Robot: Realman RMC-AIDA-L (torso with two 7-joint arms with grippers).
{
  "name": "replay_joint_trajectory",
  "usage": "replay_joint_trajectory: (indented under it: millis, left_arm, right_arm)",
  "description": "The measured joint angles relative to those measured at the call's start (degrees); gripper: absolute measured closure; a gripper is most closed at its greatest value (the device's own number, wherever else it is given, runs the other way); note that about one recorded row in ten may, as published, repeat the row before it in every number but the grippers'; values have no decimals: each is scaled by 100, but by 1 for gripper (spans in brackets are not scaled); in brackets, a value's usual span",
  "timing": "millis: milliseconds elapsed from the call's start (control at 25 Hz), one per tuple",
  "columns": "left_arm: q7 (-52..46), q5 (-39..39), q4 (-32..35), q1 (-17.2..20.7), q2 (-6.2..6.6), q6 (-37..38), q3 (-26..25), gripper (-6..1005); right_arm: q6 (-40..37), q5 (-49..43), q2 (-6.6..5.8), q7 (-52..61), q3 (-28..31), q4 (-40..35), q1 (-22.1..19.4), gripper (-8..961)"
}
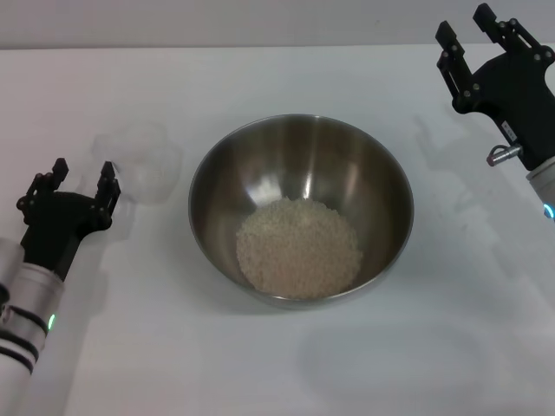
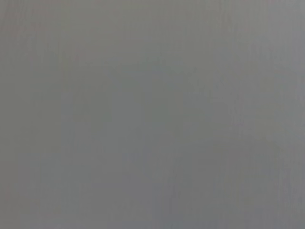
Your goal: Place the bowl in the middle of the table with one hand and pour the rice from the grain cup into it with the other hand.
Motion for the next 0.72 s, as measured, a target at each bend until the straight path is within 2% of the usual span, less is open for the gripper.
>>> replay_joint_trajectory:
  millis: [160,280,320,720]
  left_arm:
    - [-286,332,13,213,1,321,6,487]
    - [-286,332,13,213,1,321,6,348]
    - [-590,431,58,450,-11,1169,7,302]
    - [-869,442,106,332,-29,1517,3,292]
  right_arm:
    - [-2,0,0,0,0,11,-9,497]
    - [-3,0,1,0,-1,22,-25,497]
    - [-3,0,9,0,-10,28,-41,497]
    - [-8,0,18,0,-98,36,-87,498]
